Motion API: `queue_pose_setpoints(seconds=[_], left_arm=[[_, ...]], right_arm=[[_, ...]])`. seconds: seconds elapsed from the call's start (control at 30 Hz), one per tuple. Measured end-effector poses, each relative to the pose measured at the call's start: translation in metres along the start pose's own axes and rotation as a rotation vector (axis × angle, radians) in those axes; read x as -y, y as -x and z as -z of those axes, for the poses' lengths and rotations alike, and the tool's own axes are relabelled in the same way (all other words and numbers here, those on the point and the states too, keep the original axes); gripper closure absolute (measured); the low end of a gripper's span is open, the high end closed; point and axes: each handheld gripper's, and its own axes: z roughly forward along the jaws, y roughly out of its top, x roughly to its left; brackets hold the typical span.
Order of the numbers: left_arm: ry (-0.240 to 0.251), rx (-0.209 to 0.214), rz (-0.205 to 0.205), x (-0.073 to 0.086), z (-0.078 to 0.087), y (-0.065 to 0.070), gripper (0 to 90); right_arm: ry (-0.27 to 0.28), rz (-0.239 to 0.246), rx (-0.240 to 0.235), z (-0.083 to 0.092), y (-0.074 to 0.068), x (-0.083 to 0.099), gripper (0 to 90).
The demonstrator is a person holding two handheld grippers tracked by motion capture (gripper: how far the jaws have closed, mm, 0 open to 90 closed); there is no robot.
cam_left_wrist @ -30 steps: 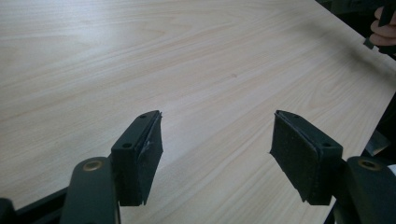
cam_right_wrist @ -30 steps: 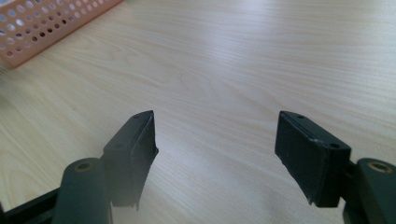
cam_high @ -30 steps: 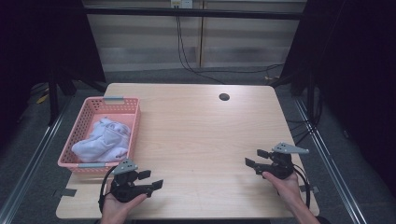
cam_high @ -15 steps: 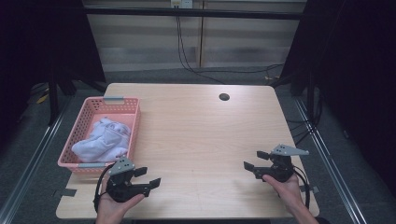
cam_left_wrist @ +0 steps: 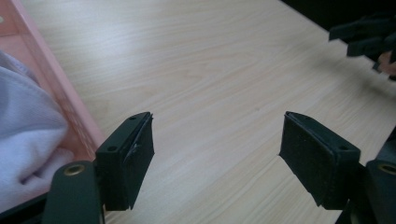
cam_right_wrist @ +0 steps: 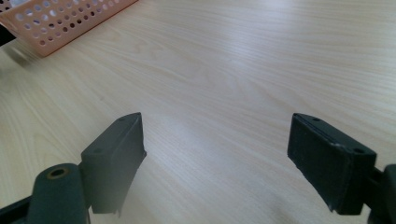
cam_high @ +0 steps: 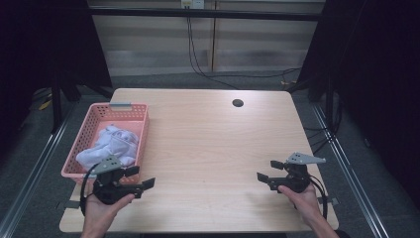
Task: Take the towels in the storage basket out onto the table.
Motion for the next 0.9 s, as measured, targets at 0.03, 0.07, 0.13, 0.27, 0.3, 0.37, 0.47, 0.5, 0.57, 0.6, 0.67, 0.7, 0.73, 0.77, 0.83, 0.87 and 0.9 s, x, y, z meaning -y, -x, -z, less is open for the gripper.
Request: queue_pose_setpoints(seconds=[0.03, 0.07, 0.13, 0.27, 0.3, 0.37, 0.47, 0.5, 0.57, 0.6, 0.67, 0.7, 0.73, 0.77, 0.83, 0.87, 0.9], left_arm=[[-0.012, -0.007, -0.008, -0.003, 0.003, -0.004, 25.0], [-0.031, -0.016, -0.025, -0.006, 0.007, -0.010, 25.4], [-0.049, -0.052, -0.039, -0.009, 0.011, -0.015, 26.2], [-0.069, -0.112, -0.038, -0.017, 0.018, -0.027, 26.1], [-0.069, -0.112, -0.038, -0.017, 0.018, -0.027, 26.3], [-0.096, -0.136, -0.049, -0.024, 0.023, -0.037, 25.5], [-0.114, -0.168, -0.052, -0.032, 0.029, -0.044, 24.6], [-0.131, -0.184, -0.060, -0.034, 0.031, -0.047, 25.3], [-0.135, -0.194, -0.052, -0.037, 0.032, -0.050, 23.3], [-0.153, -0.196, -0.047, -0.041, 0.035, -0.059, 22.7], [-0.155, -0.216, -0.036, -0.045, 0.037, -0.068, 20.9], [-0.155, -0.216, -0.036, -0.045, 0.037, -0.068, 19.3], [-0.164, -0.252, -0.021, -0.047, 0.040, -0.078, 17.9], [-0.173, -0.252, -0.015, -0.048, 0.041, -0.083, 16.3], [-0.174, -0.244, -0.006, -0.048, 0.041, -0.087, 16.2], [-0.186, -0.243, -0.002, -0.048, 0.041, -0.091, 16.2], [-0.196, -0.253, 0.005, -0.048, 0.040, -0.096, 16.0]], right_arm=[[-0.007, -0.002, -0.009, 0.000, 0.000, 0.000, 18.2], [-0.014, 0.003, -0.018, -0.002, -0.001, 0.000, 18.2], [-0.016, 0.007, -0.026, -0.003, -0.002, 0.000, 18.2], [-0.024, 0.010, -0.027, -0.004, -0.003, -0.001, 18.2], [-0.024, 0.010, -0.027, -0.004, -0.003, -0.001, 18.2], [-0.036, 0.021, -0.033, -0.005, -0.003, 0.000, 18.1], [-0.035, 0.031, -0.043, -0.006, -0.005, 0.000, 18.1], [-0.037, 0.030, -0.045, -0.006, -0.005, 0.000, 18.0], [-0.041, 0.032, -0.049, -0.006, -0.005, 0.000, 18.1], [-0.044, 0.035, -0.049, -0.006, -0.005, 0.000, 18.5], [-0.044, 0.041, -0.051, -0.007, -0.005, 0.000, 18.6], [-0.044, 0.041, -0.051, -0.007, -0.006, 0.000, 18.7], [-0.046, 0.036, -0.050, -0.007, -0.006, 0.000, 18.7], [-0.047, 0.037, -0.054, -0.007, -0.006, 0.000, 18.6], [-0.047, 0.038, -0.056, -0.008, -0.006, 0.000, 17.9], [-0.047, 0.038, -0.056, -0.008, -0.006, 0.000, 17.9], [-0.045, 0.039, -0.063, -0.008, -0.006, 0.000, 17.6]])
